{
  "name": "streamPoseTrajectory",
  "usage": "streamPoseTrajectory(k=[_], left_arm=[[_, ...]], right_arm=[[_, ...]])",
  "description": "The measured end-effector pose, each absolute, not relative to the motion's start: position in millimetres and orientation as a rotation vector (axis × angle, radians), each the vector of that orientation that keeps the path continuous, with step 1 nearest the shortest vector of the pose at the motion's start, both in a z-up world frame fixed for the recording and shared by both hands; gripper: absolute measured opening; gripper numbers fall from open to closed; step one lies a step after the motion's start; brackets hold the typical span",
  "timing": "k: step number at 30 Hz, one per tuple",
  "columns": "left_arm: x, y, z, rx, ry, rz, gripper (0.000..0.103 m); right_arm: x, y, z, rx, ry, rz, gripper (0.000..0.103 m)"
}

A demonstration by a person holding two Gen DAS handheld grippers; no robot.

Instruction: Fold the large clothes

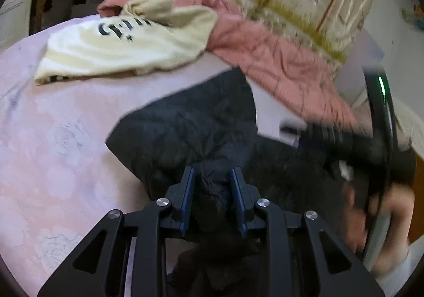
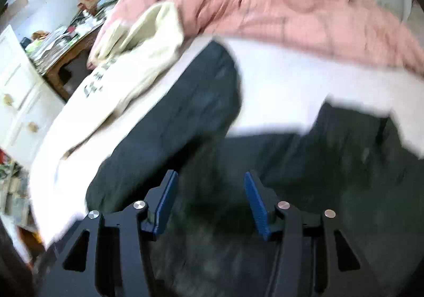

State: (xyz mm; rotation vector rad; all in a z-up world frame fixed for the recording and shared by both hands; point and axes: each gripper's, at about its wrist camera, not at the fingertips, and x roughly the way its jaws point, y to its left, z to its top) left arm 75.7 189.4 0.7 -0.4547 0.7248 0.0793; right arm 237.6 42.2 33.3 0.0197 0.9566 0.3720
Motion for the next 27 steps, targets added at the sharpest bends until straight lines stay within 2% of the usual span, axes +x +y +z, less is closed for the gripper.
streamPoseTrajectory(k=[5, 11, 12, 13, 14, 15, 16, 18, 23, 27], left_arm=[[90, 173, -14, -0.334, 0.800, 0.162, 0.026], [101, 177, -29, -0.344, 0.847, 0.152, 0.026], [102, 178, -30, -0.347, 0.851, 0.148, 0.026], [102, 179, -31, -0.349, 0.852, 0.143, 0.027], [102, 180, -31, -0.351, 0.853, 0.136, 0.027], [103, 181, -31, -0.353, 0.851, 0.131, 0.027], [102, 182, -30, -0.358, 0.845, 0.121, 0.027], [102, 184, -28, -0.370, 0.836, 0.105, 0.027], [104, 181, -29, -0.378, 0.844, 0.086, 0.027], [96, 175, -17, -0.379, 0.793, 0.059, 0.027]], right_arm=[[309, 64, 9, 0.023, 0.996, 0.384, 0.056], [378, 82, -44, 0.101, 1.100, 0.384, 0.056], [382, 85, -52, 0.094, 1.126, 0.386, 0.053], [382, 88, -58, 0.063, 1.133, 0.390, 0.037], [380, 93, -59, 0.003, 1.110, 0.399, 0.032], [377, 96, -58, -0.040, 1.087, 0.413, 0.020], [373, 98, -55, -0.095, 1.071, 0.436, 0.008], [366, 92, -43, -0.118, 1.036, 0.408, 0.007], [312, 47, 41, -0.146, 0.755, 0.323, 0.007], [276, 12, 71, -0.179, 0.700, 0.267, 0.007]])
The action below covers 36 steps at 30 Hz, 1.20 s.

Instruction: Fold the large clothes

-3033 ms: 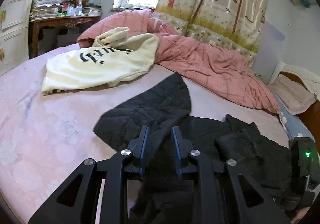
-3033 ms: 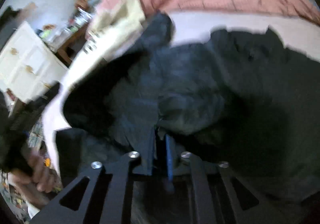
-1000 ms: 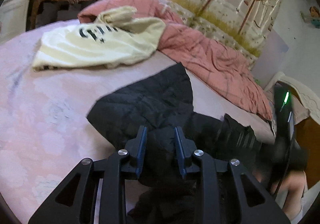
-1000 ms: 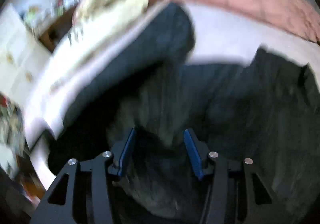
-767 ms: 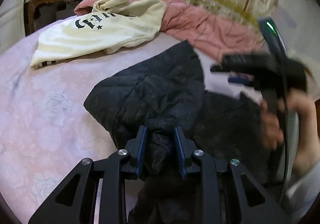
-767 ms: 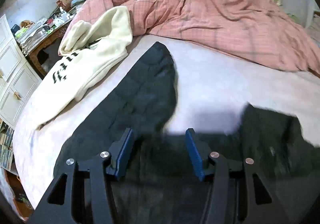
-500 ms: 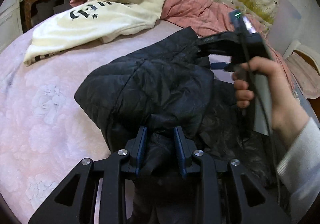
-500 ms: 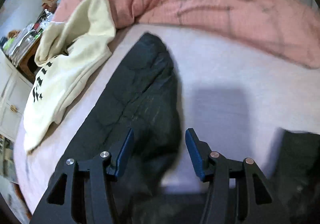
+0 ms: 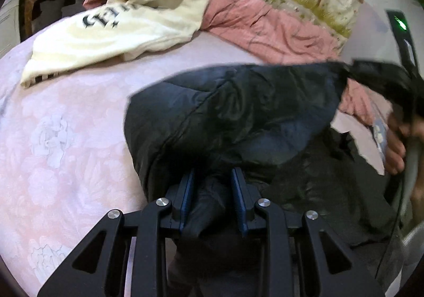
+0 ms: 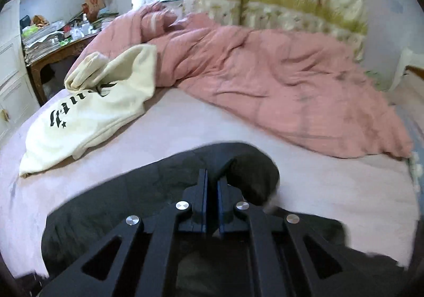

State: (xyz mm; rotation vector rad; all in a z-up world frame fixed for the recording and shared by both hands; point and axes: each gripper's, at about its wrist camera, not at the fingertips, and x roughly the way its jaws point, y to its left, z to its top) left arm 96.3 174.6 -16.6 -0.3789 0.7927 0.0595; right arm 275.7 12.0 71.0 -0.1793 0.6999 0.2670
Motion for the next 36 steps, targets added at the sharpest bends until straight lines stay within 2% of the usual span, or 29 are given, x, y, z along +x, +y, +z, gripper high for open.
streamPoseTrajectory(k=[3, 7, 12, 14, 17, 18, 19, 20, 21, 23, 27, 30, 33, 35, 36], left_arm=[[90, 169, -8, -0.408, 0.763, -0.039, 0.033], [88, 160, -3, -0.458, 0.732, -0.142, 0.033], [84, 138, 18, -0.361, 0.673, -0.079, 0.034], [83, 133, 21, -0.343, 0.660, -0.073, 0.037], [89, 125, 12, -0.322, 0.690, -0.063, 0.044], [93, 121, 6, -0.292, 0.713, -0.047, 0.044], [96, 118, 0, -0.259, 0.737, -0.033, 0.044], [100, 115, -5, -0.230, 0.762, -0.021, 0.044], [105, 112, -11, -0.212, 0.788, -0.006, 0.044], [107, 113, -17, -0.215, 0.815, 0.007, 0.044], [103, 115, -21, -0.202, 0.825, 0.022, 0.046], [105, 108, -26, -0.158, 0.843, 0.056, 0.048], [109, 102, -32, -0.117, 0.858, 0.083, 0.049], [111, 100, -34, -0.100, 0.861, 0.092, 0.050], [111, 100, -34, -0.097, 0.861, 0.096, 0.050]], right_arm=[[231, -23, 98, -0.229, 0.625, 0.213, 0.007], [173, -79, 124, -0.221, 0.617, 0.171, 0.007], [126, -127, 108, -0.210, 0.691, 0.188, 0.007], [122, -137, 95, -0.206, 0.729, 0.196, 0.011], [115, -156, 71, -0.102, 0.833, 0.288, 0.027], [111, -166, 67, -0.016, 0.837, 0.344, 0.043], [104, -183, 63, 0.127, 0.813, 0.405, 0.071], [96, -201, 60, 0.266, 0.774, 0.432, 0.083], [92, -212, 56, 0.351, 0.747, 0.439, 0.090], [89, -240, 49, 0.469, 0.714, 0.422, 0.090], [99, -271, 47, 0.359, 0.680, 0.147, 0.090], [118, -284, 34, 0.239, 0.757, -0.006, 0.090], [133, -298, 12, 0.277, 0.846, 0.017, 0.090], [142, -301, -4, 0.340, 0.894, 0.084, 0.081], [148, -300, -11, 0.375, 0.910, 0.135, 0.069]])
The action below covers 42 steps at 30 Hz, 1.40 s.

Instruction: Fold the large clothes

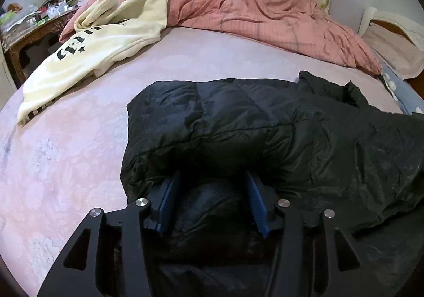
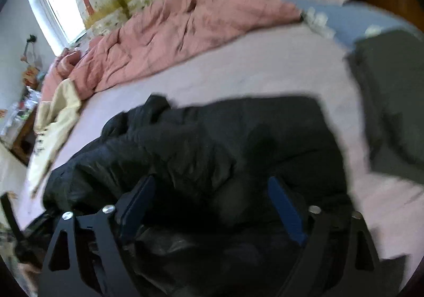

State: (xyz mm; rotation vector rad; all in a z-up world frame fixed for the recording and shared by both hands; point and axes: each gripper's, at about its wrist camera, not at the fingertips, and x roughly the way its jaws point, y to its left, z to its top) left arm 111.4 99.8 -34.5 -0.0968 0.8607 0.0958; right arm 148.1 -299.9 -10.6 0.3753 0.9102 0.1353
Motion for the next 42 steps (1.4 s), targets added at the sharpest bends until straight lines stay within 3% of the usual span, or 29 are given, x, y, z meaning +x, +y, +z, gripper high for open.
streamPoseTrajectory(k=[1, 3, 4, 6, 12, 15, 18, 20, 21, 22, 24, 27, 33, 35, 37, 39, 42], left_arm=[[112, 100, -35, -0.097, 0.861, 0.098, 0.050], [111, 100, -34, -0.098, 0.860, 0.099, 0.050], [112, 100, -34, -0.098, 0.860, 0.098, 0.050], [112, 99, -34, -0.102, 0.858, 0.096, 0.050], [109, 102, -33, -0.129, 0.847, 0.091, 0.050], [108, 98, -32, -0.107, 0.837, 0.077, 0.052], [108, 96, -31, -0.099, 0.838, 0.079, 0.052], [109, 96, -31, -0.094, 0.834, 0.085, 0.052], [108, 97, -32, -0.095, 0.834, 0.084, 0.052], [109, 97, -32, -0.097, 0.835, 0.083, 0.052], [108, 97, -32, -0.104, 0.835, 0.080, 0.052], [109, 99, -32, -0.115, 0.836, 0.074, 0.052], [108, 100, -31, -0.113, 0.832, 0.070, 0.052], [108, 100, -31, -0.117, 0.829, 0.067, 0.052], [107, 101, -29, -0.122, 0.819, 0.058, 0.052], [99, 101, -18, -0.140, 0.749, 0.018, 0.051], [81, 99, 8, -0.145, 0.604, -0.027, 0.052]], right_arm=[[153, -298, -16, 0.405, 0.917, 0.181, 0.059], [162, -294, -25, 0.434, 0.933, 0.220, 0.048], [163, -290, -27, 0.430, 0.930, 0.231, 0.030], [158, -286, -25, 0.425, 0.913, 0.234, 0.013], [123, -297, 33, 0.241, 0.668, 0.029, 0.010], [117, -295, 52, 0.152, 0.665, -0.007, 0.010], [121, -287, 48, 0.067, 0.728, -0.033, 0.011], [123, -288, 40, 0.084, 0.741, -0.052, 0.020], [125, -290, 35, 0.110, 0.753, -0.059, 0.031], [125, -295, 32, 0.137, 0.759, -0.061, 0.050], [120, -313, 28, 0.205, 0.741, -0.041, 0.073], [116, -334, 28, 0.342, 0.712, 0.009, 0.075], [134, -347, -6, 0.461, 0.876, 0.118, 0.074], [138, -337, -14, 0.427, 0.910, 0.159, 0.060], [140, -326, -16, 0.368, 0.923, 0.163, 0.032], [141, -316, -15, 0.303, 0.921, 0.134, 0.012], [132, -310, 0, 0.229, 0.851, 0.059, 0.009]])
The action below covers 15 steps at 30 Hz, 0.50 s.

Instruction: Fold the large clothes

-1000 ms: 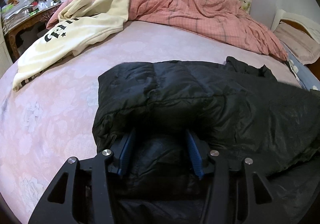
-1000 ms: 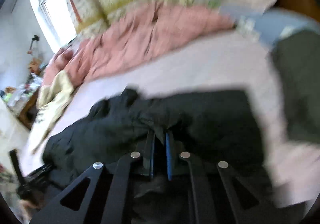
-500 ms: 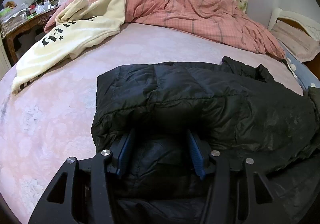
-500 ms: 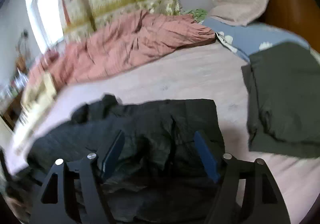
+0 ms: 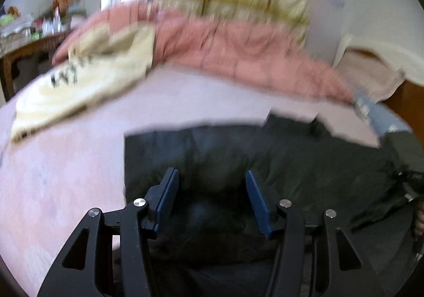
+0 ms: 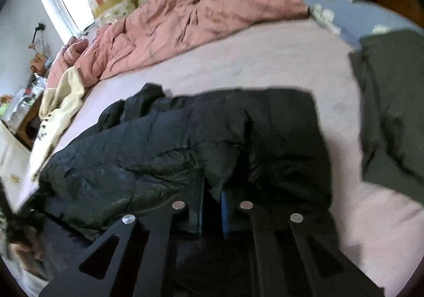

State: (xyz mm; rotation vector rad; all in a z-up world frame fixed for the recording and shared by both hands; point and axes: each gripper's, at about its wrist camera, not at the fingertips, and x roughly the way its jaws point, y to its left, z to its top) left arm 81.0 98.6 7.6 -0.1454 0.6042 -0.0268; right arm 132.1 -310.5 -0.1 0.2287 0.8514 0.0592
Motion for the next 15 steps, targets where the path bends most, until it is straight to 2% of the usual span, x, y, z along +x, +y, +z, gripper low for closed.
streamPoseTrajectory(k=[4, 11, 14, 15], left_arm=[[76, 101, 20, -0.144, 0.572, 0.011, 0.054], [104, 110, -15, -0.180, 0.753, 0.063, 0.055], [105, 112, -20, -0.196, 0.766, 0.070, 0.055], [102, 111, -20, -0.192, 0.762, 0.073, 0.055]], right_arm=[[115, -309, 29, 0.051, 0.720, -0.115, 0.009], [123, -333, 5, 0.107, 0.826, -0.171, 0.013], [119, -339, 5, 0.119, 0.792, -0.199, 0.031], [115, -339, 9, 0.116, 0.765, -0.217, 0.049]])
